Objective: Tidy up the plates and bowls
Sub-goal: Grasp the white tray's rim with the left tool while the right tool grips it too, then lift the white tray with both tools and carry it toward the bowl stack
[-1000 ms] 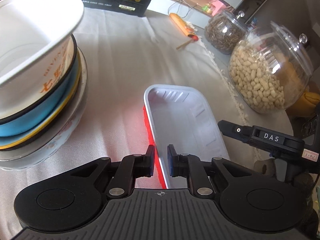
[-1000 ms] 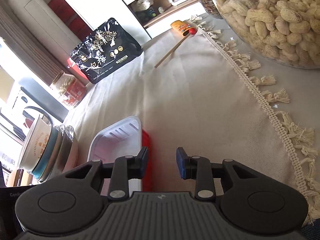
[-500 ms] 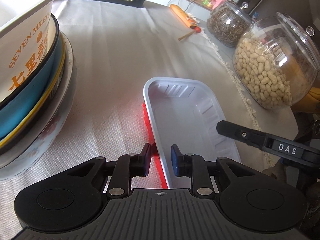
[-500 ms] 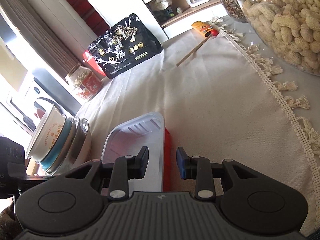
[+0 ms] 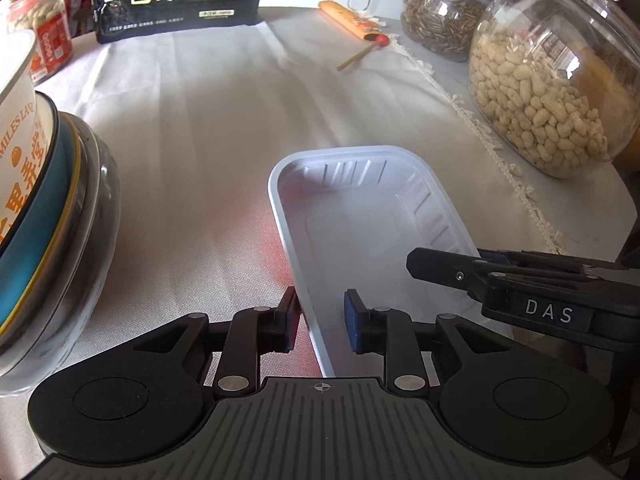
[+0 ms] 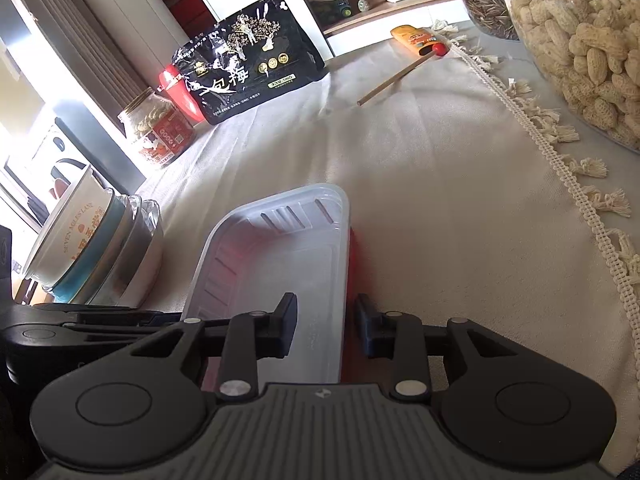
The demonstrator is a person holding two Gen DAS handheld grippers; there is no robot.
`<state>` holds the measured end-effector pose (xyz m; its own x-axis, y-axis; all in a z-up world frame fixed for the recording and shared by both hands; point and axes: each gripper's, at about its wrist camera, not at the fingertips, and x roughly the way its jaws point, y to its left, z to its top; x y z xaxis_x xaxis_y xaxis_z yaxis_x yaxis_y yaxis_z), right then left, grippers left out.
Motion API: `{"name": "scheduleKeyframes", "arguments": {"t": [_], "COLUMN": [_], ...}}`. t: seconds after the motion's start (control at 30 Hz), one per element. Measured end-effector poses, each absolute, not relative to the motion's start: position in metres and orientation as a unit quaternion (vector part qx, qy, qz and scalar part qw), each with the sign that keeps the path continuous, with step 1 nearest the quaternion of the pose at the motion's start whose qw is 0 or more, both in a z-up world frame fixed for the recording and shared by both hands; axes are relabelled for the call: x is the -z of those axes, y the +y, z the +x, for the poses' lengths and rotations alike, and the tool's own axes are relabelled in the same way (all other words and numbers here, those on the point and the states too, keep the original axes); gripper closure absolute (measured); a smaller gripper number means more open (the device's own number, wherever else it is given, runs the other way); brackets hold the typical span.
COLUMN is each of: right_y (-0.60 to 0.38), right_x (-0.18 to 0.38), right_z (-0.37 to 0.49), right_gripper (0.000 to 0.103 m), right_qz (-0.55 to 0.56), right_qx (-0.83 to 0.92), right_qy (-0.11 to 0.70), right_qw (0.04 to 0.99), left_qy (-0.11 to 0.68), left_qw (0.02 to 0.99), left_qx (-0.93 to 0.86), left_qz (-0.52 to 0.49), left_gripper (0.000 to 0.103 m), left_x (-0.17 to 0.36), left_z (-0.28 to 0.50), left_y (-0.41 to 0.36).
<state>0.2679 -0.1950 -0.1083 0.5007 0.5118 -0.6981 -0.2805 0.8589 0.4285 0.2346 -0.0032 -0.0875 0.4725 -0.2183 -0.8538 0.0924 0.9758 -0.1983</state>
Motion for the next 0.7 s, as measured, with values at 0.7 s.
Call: {"name": "scheduleKeyframes", "arguments": {"t": [0.7], "right_y": [-0.179], "right_x": [0.090], "right_z": [0.237], "right_gripper": [0.074], "right_qz": [0.122], "right_qx": [-0.177], "right_qy": [0.448], "right_qw": [0.868], "left_qy": [0.495], "left_qw": [0.858], "left_qx": [0.078], "left_qz": [-0.114], "left_gripper": [0.081], "left_x": [0.075], "left_z": [0.217], "left_y": [0.018]}}
